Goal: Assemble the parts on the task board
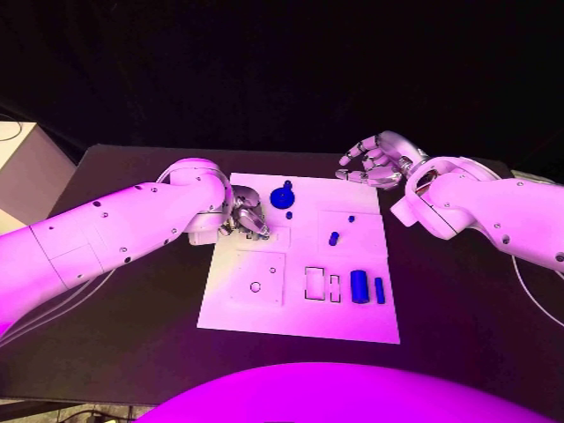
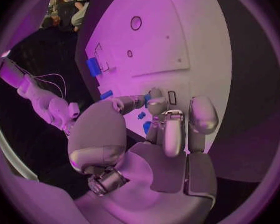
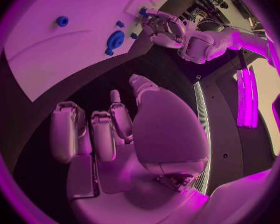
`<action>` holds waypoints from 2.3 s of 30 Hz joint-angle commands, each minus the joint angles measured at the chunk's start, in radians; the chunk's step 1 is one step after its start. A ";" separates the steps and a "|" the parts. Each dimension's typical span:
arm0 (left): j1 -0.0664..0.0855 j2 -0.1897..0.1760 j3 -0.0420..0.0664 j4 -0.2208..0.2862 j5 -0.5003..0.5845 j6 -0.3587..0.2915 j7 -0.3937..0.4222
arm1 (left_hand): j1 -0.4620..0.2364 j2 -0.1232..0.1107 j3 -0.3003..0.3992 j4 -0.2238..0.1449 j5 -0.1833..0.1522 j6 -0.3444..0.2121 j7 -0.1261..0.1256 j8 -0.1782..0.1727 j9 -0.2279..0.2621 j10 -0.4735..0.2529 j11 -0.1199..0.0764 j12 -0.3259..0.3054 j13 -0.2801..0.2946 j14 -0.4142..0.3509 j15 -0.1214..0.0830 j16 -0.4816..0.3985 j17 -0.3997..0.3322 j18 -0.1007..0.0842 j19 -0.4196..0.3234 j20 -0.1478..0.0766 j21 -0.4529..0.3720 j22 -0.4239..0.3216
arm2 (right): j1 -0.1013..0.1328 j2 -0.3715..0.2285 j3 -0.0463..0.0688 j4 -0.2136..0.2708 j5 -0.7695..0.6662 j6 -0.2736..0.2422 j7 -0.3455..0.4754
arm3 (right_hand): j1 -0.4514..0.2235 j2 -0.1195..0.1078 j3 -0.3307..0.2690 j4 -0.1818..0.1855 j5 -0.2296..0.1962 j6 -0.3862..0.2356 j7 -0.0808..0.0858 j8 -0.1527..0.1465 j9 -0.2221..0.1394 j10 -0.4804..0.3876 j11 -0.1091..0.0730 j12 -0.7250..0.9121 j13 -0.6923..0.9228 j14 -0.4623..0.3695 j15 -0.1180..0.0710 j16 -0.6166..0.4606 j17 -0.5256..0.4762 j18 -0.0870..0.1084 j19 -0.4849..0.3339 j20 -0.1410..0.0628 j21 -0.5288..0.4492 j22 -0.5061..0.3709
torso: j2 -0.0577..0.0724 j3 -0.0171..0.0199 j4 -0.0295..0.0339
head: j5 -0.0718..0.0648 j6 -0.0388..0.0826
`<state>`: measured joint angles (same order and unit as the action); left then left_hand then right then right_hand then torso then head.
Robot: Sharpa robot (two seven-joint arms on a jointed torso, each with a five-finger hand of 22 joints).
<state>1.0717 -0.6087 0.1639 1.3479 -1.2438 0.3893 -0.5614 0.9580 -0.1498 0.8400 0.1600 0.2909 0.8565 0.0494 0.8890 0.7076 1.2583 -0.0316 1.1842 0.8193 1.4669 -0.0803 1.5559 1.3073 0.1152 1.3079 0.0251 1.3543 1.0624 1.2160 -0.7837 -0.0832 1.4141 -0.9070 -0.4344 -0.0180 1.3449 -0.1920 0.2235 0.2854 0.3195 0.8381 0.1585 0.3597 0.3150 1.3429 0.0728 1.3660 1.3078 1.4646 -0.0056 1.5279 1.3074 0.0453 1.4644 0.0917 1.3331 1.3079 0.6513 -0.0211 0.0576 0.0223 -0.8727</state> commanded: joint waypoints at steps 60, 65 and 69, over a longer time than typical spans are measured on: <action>0.013 0.031 -0.019 -0.037 -0.005 0.079 -0.020 | 0.027 0.012 0.177 -0.186 0.007 0.010 -0.012 0.002 -0.004 -0.002 -0.001 -0.006 -0.003 0.096 -0.003 0.003 0.239 -0.017 0.004 0.003 0.005 -0.003 | -0.005 0.002 0.000 -0.001 -0.002 0.016 0.009 | -0.006 -0.002 -0.005 0.000 0.004 -0.007 -0.002 0.005 0.002 0.001 0.001 0.005 0.057 0.087 0.002 0.000 0.204 0.005 0.034 0.004 -0.004 0.128 | 0.000 0.0005 -0.0001 | 0.000 0.000; 0.013 0.033 -0.020 -0.039 -0.001 0.062 -0.024 | 0.024 0.012 0.153 -0.174 0.005 0.011 -0.011 0.002 -0.009 0.004 0.000 -0.002 0.004 0.097 -0.001 0.004 0.240 -0.017 0.001 0.005 0.002 -0.006 | -0.005 0.002 0.000 -0.001 -0.002 0.016 0.009 | -0.006 -0.002 -0.005 0.000 0.004 -0.007 -0.002 0.005 0.002 0.001 0.001 0.005 0.057 0.087 0.002 0.000 0.204 0.005 0.034 0.004 -0.004 0.128 | 0.000 0.0012 0.0000 | -0.001 0.000; 0.013 0.035 -0.021 -0.042 0.000 0.052 -0.026 | 0.018 0.011 0.111 -0.154 0.001 0.014 -0.013 0.002 -0.016 0.009 0.000 0.000 0.008 0.097 0.000 0.004 0.240 -0.017 0.001 0.006 0.001 -0.005 | -0.005 0.001 0.000 0.000 -0.001 0.016 0.010 | -0.007 -0.001 -0.005 0.000 0.005 -0.008 -0.001 0.006 0.002 0.000 0.001 0.005 0.056 0.087 0.002 -0.001 0.203 0.006 0.034 0.004 -0.007 0.127 | 0.000 0.0011 -0.0003 | -0.001 0.000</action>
<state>1.0911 -0.5769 0.1487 1.3112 -1.2361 0.4454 -0.5695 0.9658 -0.1500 0.8204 0.1404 0.2930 0.8677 0.0492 0.8885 0.6922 1.2619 -0.0281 1.1843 0.8262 1.4668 -0.0803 1.5559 1.3073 0.1152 1.3079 0.0252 1.3543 1.0576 1.2120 -0.7824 -0.0833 1.4127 -0.9067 -0.4298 -0.0176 1.3449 -0.1921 0.2235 0.2854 0.3195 0.8381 0.1585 0.3597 0.3154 1.3429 0.0728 1.3660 1.3078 1.4646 -0.0056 1.5279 1.3073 0.0454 1.4643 0.0917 1.3292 1.3080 0.6512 -0.0204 0.0574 0.0212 -0.8727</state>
